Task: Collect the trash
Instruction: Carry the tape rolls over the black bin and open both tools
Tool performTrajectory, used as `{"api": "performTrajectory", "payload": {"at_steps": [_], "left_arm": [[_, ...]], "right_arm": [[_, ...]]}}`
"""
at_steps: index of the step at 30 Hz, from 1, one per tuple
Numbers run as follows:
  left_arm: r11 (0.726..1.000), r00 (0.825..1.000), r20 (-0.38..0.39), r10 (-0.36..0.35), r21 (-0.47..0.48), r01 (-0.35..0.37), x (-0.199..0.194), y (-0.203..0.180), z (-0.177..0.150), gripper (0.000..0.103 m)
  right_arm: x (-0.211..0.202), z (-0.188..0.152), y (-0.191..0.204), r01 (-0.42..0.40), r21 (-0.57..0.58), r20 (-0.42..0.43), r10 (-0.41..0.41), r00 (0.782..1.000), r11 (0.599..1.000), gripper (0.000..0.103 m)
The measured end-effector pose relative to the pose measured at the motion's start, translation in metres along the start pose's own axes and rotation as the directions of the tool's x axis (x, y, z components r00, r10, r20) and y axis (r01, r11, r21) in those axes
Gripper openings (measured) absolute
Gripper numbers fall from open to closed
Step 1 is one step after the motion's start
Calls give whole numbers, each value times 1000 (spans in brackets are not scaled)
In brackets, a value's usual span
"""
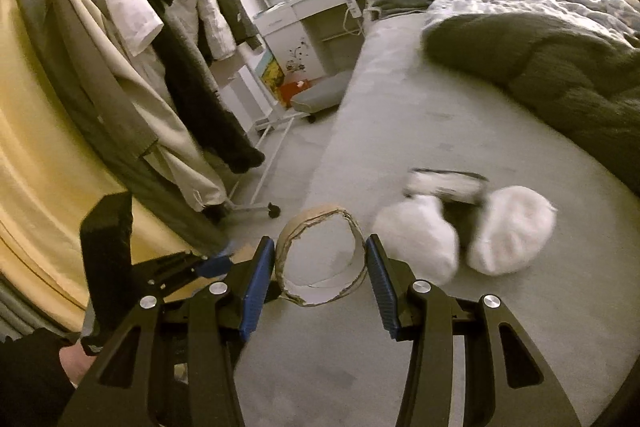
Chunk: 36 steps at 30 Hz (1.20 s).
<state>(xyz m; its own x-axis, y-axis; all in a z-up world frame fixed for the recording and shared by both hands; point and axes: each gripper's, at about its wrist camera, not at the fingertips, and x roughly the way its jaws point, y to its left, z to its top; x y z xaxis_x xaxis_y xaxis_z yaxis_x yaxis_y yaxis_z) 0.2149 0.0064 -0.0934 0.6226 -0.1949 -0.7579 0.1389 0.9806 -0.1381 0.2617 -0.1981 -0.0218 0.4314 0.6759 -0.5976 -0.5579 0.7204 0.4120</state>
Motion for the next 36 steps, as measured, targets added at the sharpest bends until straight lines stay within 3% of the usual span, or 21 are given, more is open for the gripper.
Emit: {"api": "performTrajectory", "payload": {"at_steps": [7,13,20,27,32,36], "left_arm": [[997,997,-50,55,-42,-58,-7,44,-15,58],[992,986,-147,76,-89,-90,-4,78,-32,58],[986,950,-300,82,-115,-122,7,112,-62,58],[984,917,-394,68,-123,-125,7,135,-86,58],[985,904,-426,44,-134,-111,0,147,-95,73],[982,907,-419,39,-154,-113,-9,161,-98,77]], "right_arm": [[26,9,30,-48,-10,-22,48,999,999,48],[55,13,64,-72,-60,-71,67,995,996,48],[94,9,94,-92,-76,-155,80,985,993,48],[124,6,116,-94,-99,-213,71,974,991,48],[144,5,128,-84,-109,-254,54,966,991,48],[161,-1,138,-89,-126,-286,50,957,988,48]]}}
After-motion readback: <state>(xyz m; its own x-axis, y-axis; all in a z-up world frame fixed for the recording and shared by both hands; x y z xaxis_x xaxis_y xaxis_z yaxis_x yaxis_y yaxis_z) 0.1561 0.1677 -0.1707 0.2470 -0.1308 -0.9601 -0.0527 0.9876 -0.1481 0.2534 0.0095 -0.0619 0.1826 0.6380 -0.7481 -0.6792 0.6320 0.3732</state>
